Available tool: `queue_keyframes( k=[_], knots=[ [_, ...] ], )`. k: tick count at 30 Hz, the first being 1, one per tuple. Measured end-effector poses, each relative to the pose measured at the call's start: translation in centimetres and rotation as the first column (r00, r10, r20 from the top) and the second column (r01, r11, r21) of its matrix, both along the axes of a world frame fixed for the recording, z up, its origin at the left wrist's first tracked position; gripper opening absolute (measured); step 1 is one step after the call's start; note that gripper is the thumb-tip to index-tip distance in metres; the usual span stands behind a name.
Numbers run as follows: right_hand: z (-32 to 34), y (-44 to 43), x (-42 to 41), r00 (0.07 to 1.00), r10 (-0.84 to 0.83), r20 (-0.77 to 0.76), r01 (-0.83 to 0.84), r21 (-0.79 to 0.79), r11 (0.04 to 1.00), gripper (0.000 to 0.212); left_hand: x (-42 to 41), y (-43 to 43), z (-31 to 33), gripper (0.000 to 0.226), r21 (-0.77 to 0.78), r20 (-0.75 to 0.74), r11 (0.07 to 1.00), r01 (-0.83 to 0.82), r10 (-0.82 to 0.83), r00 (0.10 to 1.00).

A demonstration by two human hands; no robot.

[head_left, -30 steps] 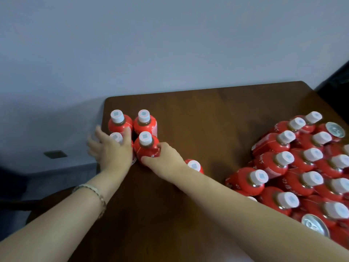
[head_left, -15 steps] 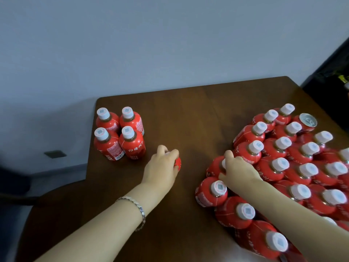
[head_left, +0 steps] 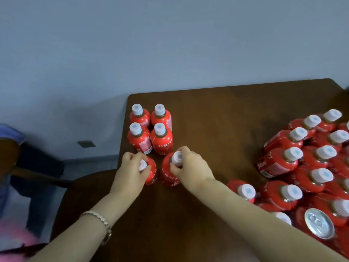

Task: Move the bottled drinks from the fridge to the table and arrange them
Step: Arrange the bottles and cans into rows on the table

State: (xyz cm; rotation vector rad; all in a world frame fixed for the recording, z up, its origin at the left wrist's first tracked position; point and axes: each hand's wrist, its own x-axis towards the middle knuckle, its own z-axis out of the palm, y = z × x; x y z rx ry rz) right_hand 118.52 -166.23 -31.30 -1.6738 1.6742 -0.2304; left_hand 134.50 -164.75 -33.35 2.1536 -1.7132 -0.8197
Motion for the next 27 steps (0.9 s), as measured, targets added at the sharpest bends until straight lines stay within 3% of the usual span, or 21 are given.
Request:
queue_keyframes(
  k=[5, 9, 12, 17, 20, 25, 27],
  knots=[
    [-2.9, 0.2, 3.1, 0.984, -0.102, 0.147, 0.115, -0.081, 0.99, 0.044, 2.3, -0.5, -0.7, 0.057, -0.156, -0.12, 0.987, -0.037, 0.018, 0.993],
    [-4.4, 1.0, 4.0, 0.972, -0.187, 0.14, 0.172, 0.117, 0.978, 0.085, 3.6, -0.1, -2.9, 0.085, -0.019, -0.178, 0.991, -0.135, 0.129, 0.976],
    [-5.5, 0.6, 4.4, 0.939, -0.271, 0.211, 0.25, 0.122, 0.961, 0.08, 3.2, 0.3, -3.7, 0.084, 0.079, -0.345, 0.979, -0.186, 0.202, 0.917],
    [-5.9, 0.1, 5.0, 0.923, -0.302, 0.238, 0.289, 0.087, 0.953, 0.076, 3.2, -0.7, -4.4, 0.081, 0.013, -0.467, 0.979, -0.202, 0.185, 0.865],
    [-5.9, 0.0, 5.0, 0.929, -0.282, 0.241, 0.266, 0.097, 0.959, 0.077, 3.2, -1.8, -4.2, 0.081, -0.015, -0.471, 0.984, -0.18, 0.152, 0.869],
    [-5.6, -0.8, 4.3, 0.93, -0.263, 0.256, 0.221, 0.183, 0.958, 0.087, 3.5, -2.3, -5.1, 0.092, 0.072, -0.435, 0.982, -0.175, 0.189, 0.881],
    [-4.7, -0.3, 2.9, 0.958, -0.201, 0.204, 0.154, 0.225, 0.962, 0.094, 2.0, -1.9, -4.6, 0.1, 0.1, -0.311, 0.964, -0.246, 0.265, 0.913]
  ],
)
